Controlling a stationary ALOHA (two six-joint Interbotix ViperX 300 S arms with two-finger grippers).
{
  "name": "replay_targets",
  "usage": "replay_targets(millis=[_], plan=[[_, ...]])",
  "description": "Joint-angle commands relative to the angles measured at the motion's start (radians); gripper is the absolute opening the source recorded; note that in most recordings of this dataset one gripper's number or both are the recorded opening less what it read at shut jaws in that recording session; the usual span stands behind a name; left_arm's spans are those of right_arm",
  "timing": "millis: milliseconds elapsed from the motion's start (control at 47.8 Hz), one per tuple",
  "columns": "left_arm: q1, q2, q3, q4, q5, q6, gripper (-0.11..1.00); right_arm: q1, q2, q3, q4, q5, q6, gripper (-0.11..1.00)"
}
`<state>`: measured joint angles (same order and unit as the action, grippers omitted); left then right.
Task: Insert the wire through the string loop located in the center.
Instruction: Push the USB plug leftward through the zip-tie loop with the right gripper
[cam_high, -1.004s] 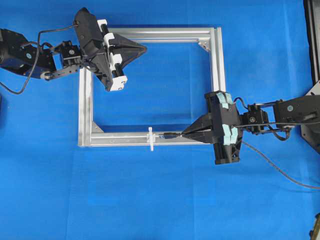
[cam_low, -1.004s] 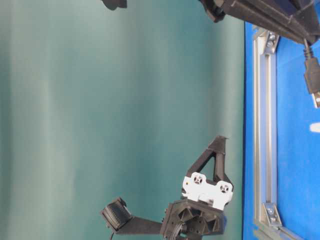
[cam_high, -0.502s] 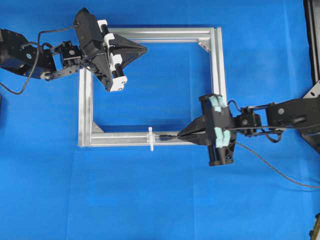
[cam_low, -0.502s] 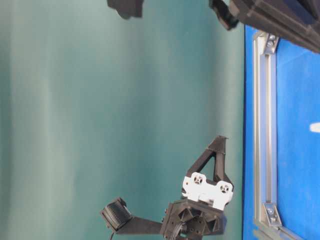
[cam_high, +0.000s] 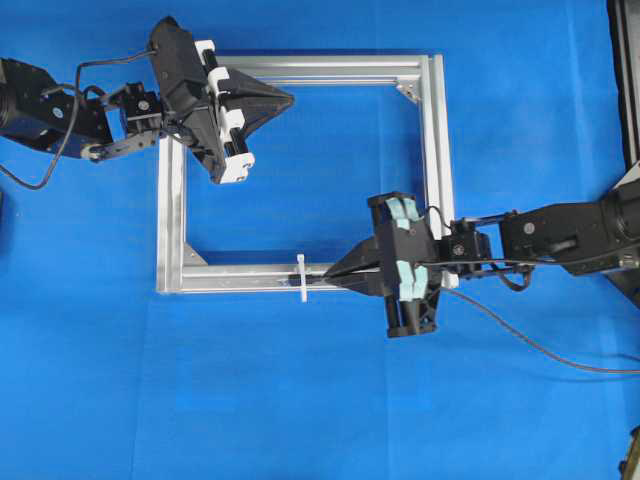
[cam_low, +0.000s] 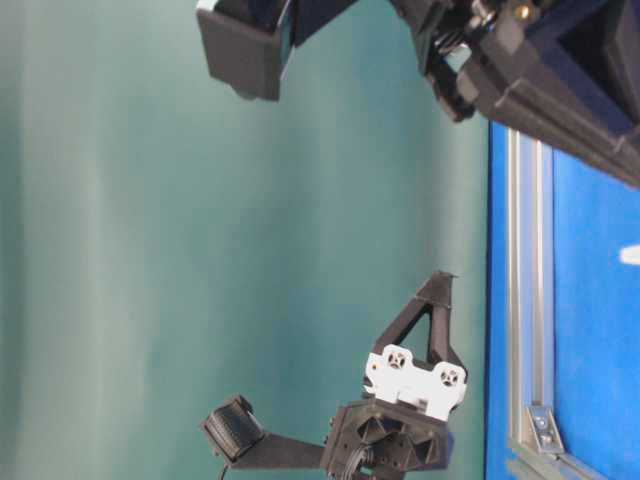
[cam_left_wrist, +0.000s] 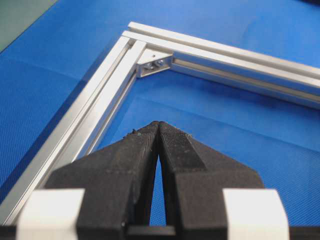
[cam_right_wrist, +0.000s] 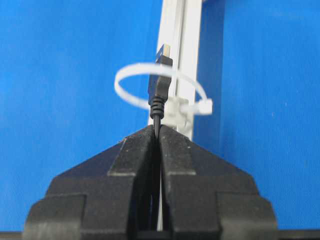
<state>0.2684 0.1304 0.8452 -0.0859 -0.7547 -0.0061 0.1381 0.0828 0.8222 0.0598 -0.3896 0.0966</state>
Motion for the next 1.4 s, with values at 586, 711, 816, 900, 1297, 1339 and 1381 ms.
replay_targets(millis=[586, 711, 816, 900, 1297, 1339, 1381], plan=[[-0.003, -0.028, -0.006, 0.002, -0.005, 0.000, 0.00, 0.002, 0.051, -0.087, 0.000, -0.035, -0.003, -0.03], [-0.003, -0.028, -0.006, 0.002, -0.005, 0.000, 0.00, 0.003, 0.052, -0.087, 0.000, -0.041, -0.002, -0.03], [-0.003, -0.028, -0.006, 0.002, -0.005, 0.000, 0.00, 0.003, 0.052, -0.087, 0.000, -0.041, -0.002, -0.03], [-0.005, -0.028, -0.006, 0.003, -0.005, 0.000, 0.00, 0.003, 0.052, -0.087, 0.000, -0.041, -0.002, -0.03], [-0.011, -0.031, 0.002, 0.002, -0.005, -0.005, 0.00, 0.003, 0.052, -0.086, 0.002, -0.040, -0.003, -0.03], [-0.017, -0.031, 0.005, 0.002, -0.005, -0.005, 0.00, 0.003, 0.052, -0.086, 0.000, -0.038, -0.003, -0.03], [-0.029, -0.035, 0.014, 0.002, -0.005, -0.005, 0.00, 0.003, 0.052, -0.086, 0.000, -0.038, -0.002, -0.03]])
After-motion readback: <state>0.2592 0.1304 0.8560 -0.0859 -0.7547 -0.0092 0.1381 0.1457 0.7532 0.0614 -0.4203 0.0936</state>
